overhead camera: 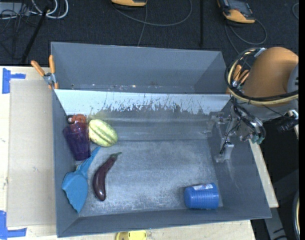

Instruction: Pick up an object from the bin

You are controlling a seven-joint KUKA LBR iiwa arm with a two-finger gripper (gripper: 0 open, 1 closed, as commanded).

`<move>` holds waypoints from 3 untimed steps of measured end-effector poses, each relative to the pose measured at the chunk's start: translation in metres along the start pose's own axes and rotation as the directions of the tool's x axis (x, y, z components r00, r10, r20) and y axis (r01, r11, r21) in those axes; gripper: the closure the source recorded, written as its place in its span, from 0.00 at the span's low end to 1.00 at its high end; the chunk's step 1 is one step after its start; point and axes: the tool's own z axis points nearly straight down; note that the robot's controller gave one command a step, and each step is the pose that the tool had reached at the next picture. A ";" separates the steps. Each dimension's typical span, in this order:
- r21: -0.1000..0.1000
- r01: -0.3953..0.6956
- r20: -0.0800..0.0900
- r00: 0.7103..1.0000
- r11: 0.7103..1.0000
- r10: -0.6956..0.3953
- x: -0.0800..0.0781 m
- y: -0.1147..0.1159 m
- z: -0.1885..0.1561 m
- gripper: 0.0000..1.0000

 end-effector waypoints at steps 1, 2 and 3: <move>0.001 0.003 0.007 1.000 1.000 -0.003 -0.001 0.001 -0.005 0.00; 0.005 0.155 0.013 0.988 0.988 -0.155 0.023 0.015 0.030 0.00; 0.011 0.421 0.023 0.907 0.907 -0.421 0.073 0.029 0.053 0.00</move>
Offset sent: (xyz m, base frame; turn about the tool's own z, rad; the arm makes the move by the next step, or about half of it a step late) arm -0.0714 0.0406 -0.0974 -0.4114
